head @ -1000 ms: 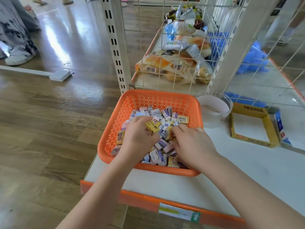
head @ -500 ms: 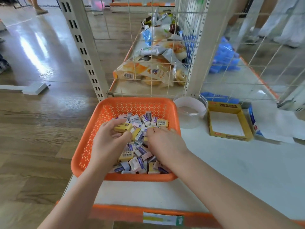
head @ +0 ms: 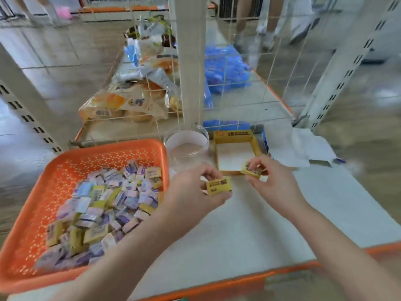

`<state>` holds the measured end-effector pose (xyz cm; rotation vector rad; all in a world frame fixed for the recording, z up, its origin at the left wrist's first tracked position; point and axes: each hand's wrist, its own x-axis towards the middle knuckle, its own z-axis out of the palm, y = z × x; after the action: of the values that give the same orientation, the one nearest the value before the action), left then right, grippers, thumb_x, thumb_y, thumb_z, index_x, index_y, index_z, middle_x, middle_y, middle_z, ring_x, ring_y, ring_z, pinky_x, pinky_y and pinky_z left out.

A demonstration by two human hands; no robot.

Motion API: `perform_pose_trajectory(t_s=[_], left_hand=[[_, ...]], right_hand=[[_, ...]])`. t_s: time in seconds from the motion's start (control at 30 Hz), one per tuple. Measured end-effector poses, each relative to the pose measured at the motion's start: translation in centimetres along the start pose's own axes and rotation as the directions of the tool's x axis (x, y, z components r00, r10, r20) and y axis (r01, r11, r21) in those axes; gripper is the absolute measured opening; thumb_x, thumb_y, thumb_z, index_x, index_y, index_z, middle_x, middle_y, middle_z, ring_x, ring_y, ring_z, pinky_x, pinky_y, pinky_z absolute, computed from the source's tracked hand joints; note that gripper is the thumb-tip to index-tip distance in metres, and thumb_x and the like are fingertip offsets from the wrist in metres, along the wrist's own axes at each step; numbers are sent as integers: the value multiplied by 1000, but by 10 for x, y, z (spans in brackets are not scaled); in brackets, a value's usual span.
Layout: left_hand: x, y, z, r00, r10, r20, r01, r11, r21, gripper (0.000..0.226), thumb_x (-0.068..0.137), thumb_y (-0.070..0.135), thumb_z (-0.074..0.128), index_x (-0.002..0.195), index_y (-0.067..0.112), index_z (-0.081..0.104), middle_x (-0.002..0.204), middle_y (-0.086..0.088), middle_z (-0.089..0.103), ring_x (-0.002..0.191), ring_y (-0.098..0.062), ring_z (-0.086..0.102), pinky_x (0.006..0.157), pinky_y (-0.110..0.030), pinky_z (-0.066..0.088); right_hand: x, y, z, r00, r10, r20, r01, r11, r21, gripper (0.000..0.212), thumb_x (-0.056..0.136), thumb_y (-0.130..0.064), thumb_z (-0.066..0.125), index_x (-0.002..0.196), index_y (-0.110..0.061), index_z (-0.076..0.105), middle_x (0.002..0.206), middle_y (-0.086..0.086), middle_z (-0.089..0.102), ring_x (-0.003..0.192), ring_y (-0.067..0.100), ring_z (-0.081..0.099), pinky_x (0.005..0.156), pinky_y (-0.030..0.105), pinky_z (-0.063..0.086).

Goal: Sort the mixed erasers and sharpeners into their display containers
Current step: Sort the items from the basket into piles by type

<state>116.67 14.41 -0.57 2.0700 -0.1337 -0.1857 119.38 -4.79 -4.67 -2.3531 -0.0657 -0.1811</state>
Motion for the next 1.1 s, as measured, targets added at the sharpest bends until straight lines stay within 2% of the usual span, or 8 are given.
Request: perform_pose_trajectory(t_s=[0.13,0.27,0.43,0.53,0.63,0.8,1.0,1.1], left_hand=[[38,-1,45,992,6,124,-53,924,378,23,75,31,76,83,28,54,89,10,58,81,-10,54,61,-18,39],[66,-14,68,972,-6,236,-128,826,549,20,77,31,71,86,26,53,95,7,58,88,-12,52,70,-25,41],[81,-38,91,937,-84,339,-169,741,650,31,77,37,69,101,32,50,105,9,54,98,-14,52,80,-30,45],[86,-42,88,913,-126,389,-174,740,650,47,77,38,72,115,33,45,107,9,51,91,-11,46,78,-25,39],[91,-38,77,900,-133,415,-188,740,646,48,75,33,76,114,30,48,99,9,51,86,-10,45,73,-22,35],[97,-43,69,953,-54,298,-166,730,663,28,72,36,76,86,28,53,79,11,57,74,-11,50,67,-27,38],[100,-47,62,961,-103,258,-102,733,672,42,70,47,74,101,30,53,90,9,59,81,-12,51,75,-31,43],[86,-31,56,968,-22,249,-157,721,675,47,73,43,73,114,32,54,95,11,58,82,-11,50,77,-29,42]], right_hand=[[-15,45,-2,994,84,66,-81,995,-50,38,75,-9,72,72,-35,45,82,-15,58,79,9,55,69,8,35],[-28,73,10,982,26,184,4,986,-164,18,78,-15,68,81,-25,53,84,-10,54,81,13,49,69,9,32],[-32,88,16,984,-12,179,42,986,-159,23,84,-27,64,105,-21,57,101,-10,57,97,10,48,75,6,30],[-34,90,20,989,-39,144,61,987,-148,37,83,-29,66,117,-19,57,110,-5,58,104,13,48,84,13,33],[-33,94,21,992,-40,117,58,986,-158,38,81,-28,69,116,-15,62,108,0,59,102,18,51,82,14,32],[-25,90,27,999,4,36,1,990,-140,31,81,-16,70,112,-13,67,99,5,57,94,23,51,79,16,29],[-16,87,32,998,62,-33,-65,990,-126,39,81,-26,70,119,-17,63,101,0,57,95,18,53,82,14,31],[-18,86,30,996,89,-24,-92,986,-138,45,82,-30,68,124,-18,58,102,-7,49,94,10,48,82,9,27]])
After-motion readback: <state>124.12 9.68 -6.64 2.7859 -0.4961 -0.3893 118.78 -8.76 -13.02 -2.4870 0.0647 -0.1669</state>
